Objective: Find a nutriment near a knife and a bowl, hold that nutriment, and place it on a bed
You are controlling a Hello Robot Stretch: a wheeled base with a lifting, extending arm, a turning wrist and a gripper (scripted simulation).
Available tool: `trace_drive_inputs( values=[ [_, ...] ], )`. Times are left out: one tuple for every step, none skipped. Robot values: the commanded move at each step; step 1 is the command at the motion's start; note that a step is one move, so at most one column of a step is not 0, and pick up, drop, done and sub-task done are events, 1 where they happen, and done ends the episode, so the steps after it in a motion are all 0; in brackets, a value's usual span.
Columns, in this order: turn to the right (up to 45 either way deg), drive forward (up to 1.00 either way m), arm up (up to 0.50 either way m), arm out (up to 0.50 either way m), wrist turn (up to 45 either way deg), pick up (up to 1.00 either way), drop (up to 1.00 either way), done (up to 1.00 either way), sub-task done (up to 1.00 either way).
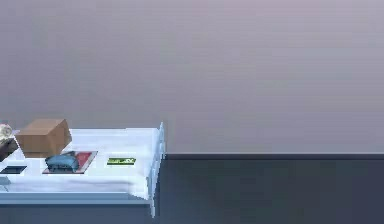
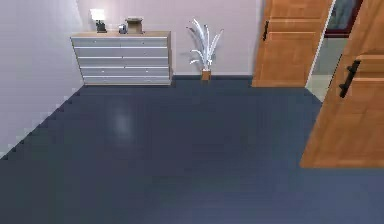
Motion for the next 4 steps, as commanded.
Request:
trace_drive_inputs(
  values=[
    [45.0, 0.0, 0.0, 0.0, 0.0, 0.0, 0.0, 0.0, 0.0],
    [45.0, 0.0, 0.0, 0.0, 0.0, 0.0, 0.0, 0.0, 0.0],
    [0.0, 0.25, 0.0, 0.0, 0.0, 0.0, 0.0, 0.0, 0.0],
    [24.0, 0.0, 0.0, 0.0, 0.0, 0.0, 0.0, 0.0, 0.0]
  ],
)
